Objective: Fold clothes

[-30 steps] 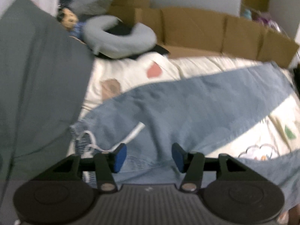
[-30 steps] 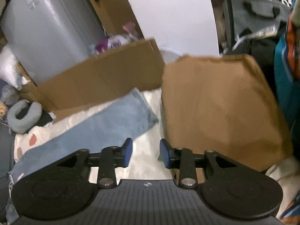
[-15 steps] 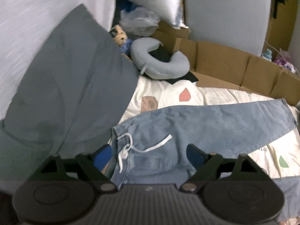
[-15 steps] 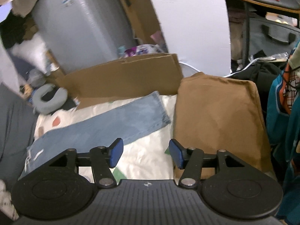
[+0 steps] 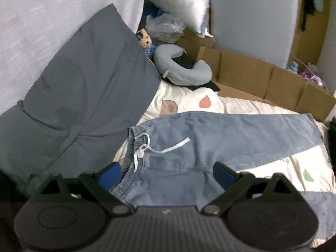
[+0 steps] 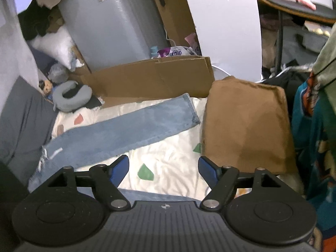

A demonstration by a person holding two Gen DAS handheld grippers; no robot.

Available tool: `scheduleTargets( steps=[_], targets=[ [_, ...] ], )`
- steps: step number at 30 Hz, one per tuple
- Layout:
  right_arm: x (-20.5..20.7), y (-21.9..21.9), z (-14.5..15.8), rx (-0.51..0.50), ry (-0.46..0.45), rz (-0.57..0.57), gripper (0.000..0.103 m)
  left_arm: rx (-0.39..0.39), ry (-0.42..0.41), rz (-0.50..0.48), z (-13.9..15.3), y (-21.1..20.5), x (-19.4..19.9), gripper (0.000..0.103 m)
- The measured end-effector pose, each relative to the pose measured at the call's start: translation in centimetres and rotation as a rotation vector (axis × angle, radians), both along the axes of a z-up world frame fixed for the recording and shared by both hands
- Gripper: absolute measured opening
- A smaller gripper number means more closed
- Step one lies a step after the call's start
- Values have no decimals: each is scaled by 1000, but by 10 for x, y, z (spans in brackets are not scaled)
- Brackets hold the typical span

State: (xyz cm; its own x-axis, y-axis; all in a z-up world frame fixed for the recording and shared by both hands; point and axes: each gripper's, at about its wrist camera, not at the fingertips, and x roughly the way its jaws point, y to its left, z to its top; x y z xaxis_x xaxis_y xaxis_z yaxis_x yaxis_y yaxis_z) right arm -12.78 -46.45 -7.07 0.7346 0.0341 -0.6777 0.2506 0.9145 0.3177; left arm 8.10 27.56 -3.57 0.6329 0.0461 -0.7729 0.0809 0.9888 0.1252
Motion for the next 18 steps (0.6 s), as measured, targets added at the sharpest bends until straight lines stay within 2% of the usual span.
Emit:
scheduleTargets(
  steps=[3, 7, 15, 18],
  targets=[
    [-13, 1, 5, -7, -2, -13, 84, -22, -5, 19, -6, 0, -17, 96],
    [-31, 1, 10, -14, -3, -30, 84, -78, -4, 44, -17, 1, -37, 96],
    [-49, -7, -45, 26, 74, -14, 84, -73, 98, 68, -63, -5, -60, 96],
    [-56, -1, -68, 56, 96, 5, 84, -68, 108, 79, -74, -7, -69, 96]
  ],
)
